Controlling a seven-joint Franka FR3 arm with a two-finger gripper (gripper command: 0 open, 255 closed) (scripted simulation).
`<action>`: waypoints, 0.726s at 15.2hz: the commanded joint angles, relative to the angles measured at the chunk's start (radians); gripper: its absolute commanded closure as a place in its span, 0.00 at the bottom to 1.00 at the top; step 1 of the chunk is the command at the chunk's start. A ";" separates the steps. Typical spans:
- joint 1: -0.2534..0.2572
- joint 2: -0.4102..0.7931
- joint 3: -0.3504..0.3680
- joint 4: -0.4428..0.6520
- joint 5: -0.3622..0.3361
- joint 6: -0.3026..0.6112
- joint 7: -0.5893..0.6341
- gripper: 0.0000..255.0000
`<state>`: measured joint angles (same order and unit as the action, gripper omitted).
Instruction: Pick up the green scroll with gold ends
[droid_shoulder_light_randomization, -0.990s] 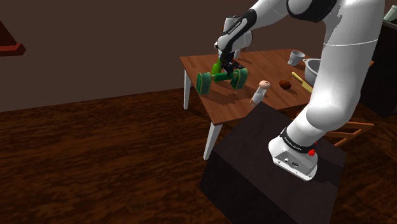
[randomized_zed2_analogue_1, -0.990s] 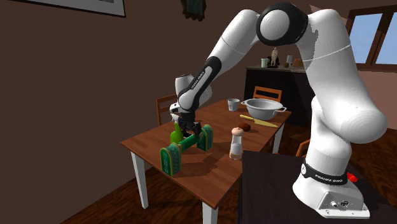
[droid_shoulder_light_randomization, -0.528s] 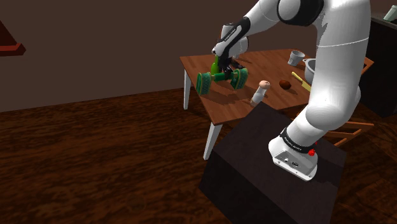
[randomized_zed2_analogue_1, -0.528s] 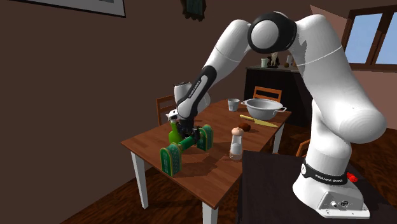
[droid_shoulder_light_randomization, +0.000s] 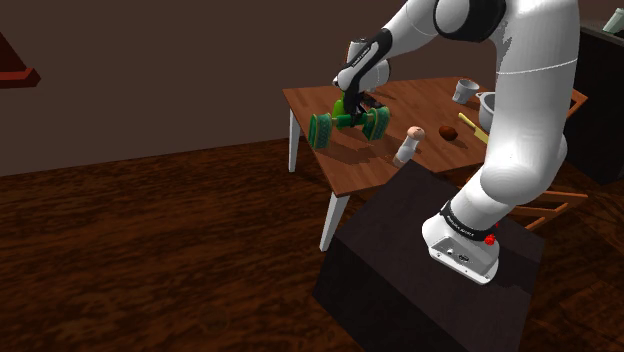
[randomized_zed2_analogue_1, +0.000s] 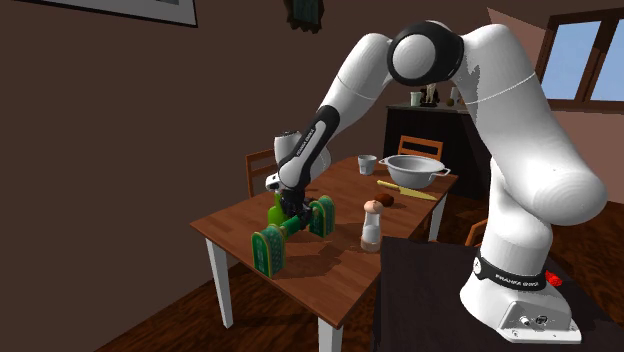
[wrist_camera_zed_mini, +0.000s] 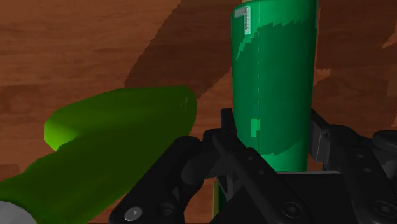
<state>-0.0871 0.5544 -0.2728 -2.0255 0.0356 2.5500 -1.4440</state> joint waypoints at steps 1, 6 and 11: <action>-0.001 0.004 0.000 -0.001 0.000 0.001 0.000 1.00; 0.005 -0.020 -0.006 -0.005 -0.006 -0.018 0.003 1.00; 0.015 -0.074 -0.018 -0.009 -0.020 -0.067 0.007 1.00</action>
<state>-0.0758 0.4933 -0.2882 -2.0330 0.0186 2.4918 -1.4391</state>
